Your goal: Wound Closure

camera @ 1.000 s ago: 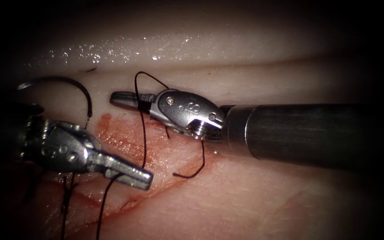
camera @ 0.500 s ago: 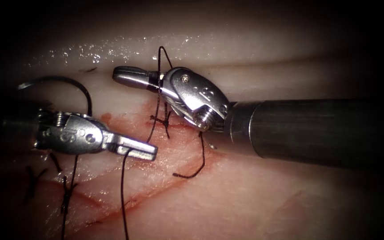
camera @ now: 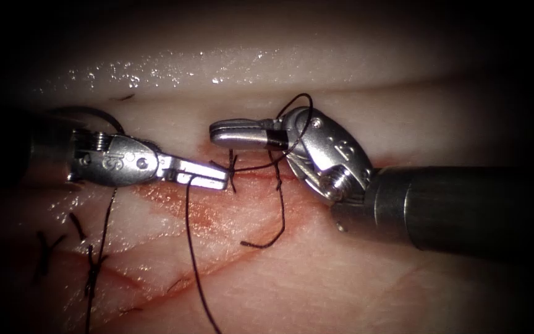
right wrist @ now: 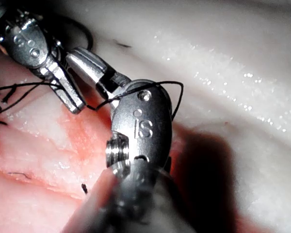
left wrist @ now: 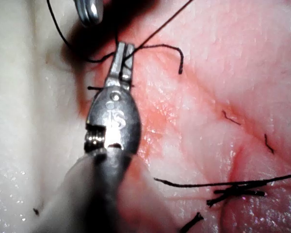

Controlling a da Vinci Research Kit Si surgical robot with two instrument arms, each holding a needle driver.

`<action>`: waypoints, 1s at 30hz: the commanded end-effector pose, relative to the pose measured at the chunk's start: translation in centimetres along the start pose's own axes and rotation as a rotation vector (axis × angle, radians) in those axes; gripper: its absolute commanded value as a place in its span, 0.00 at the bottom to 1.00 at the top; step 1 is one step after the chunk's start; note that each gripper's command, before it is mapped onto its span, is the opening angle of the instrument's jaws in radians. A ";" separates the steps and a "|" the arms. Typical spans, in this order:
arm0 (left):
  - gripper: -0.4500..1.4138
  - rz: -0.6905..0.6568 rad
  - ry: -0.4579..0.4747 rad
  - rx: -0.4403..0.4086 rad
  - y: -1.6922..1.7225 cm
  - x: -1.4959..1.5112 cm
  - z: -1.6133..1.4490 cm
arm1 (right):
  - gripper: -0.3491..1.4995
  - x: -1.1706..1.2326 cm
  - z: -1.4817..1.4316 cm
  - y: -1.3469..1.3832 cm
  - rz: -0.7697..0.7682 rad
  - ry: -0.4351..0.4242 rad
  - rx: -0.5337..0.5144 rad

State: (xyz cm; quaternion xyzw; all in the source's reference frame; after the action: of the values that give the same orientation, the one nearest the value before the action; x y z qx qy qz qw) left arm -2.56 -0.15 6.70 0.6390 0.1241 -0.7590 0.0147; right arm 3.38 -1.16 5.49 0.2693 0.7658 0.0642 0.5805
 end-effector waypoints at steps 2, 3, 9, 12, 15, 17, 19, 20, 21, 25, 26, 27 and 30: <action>0.00 -0.001 -0.001 -0.005 -0.03 -0.09 0.05 | 0.00 -0.02 -0.08 -0.02 -0.015 -0.070 0.063; 0.00 -0.005 -0.001 -0.005 -0.03 -0.11 0.05 | 0.00 -0.01 -0.11 -0.04 -0.018 -0.096 0.082; 0.00 -0.012 -0.010 0.002 0.00 -0.21 0.14 | 0.00 -0.05 -0.18 -0.18 -0.021 -0.302 0.239; 0.00 -0.015 -0.007 -0.002 0.01 -0.23 0.19 | 0.05 -0.11 -0.12 -0.21 -0.022 -0.400 0.285; 0.00 -0.014 -0.009 0.001 0.01 -0.24 0.23 | 0.15 -0.17 -0.06 -0.24 -0.022 -0.467 0.329; 0.00 -0.014 -0.009 0.002 0.00 -0.24 0.24 | 0.16 -0.21 -0.01 -0.27 -0.026 -0.513 0.361; 0.00 -0.020 -0.009 0.002 0.00 -0.24 0.24 | 0.20 -0.25 0.06 -0.30 -0.030 -0.551 0.389; 0.00 -0.020 -0.009 0.001 0.01 -0.24 0.23 | 0.20 -0.27 0.09 -0.32 -0.033 -0.569 0.401; 0.00 -0.020 -0.009 0.001 0.01 -0.24 0.23 | 0.21 -0.29 0.12 -0.34 -0.036 -0.581 0.411; 0.00 -0.025 -0.008 -0.002 0.03 -0.25 0.20 | 0.36 -0.39 0.25 -0.41 -0.046 -0.678 0.458; 0.00 -0.024 -0.008 -0.004 0.03 -0.25 0.19 | 0.49 -0.42 0.28 -0.44 -0.042 -0.727 0.467; 0.00 -0.024 -0.008 -0.005 0.04 -0.25 0.18 | 0.58 -0.44 0.30 -0.46 -0.033 -0.769 0.468; 0.00 -0.023 -0.006 -0.010 0.06 -0.25 0.16 | 0.68 -0.51 0.35 -0.53 -0.028 -0.927 0.457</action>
State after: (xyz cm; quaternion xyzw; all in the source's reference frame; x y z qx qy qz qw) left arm -2.59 -0.27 6.91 0.6345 0.1348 -0.7610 0.0086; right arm 3.51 -1.93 5.61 0.3799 0.4147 -0.2375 0.7920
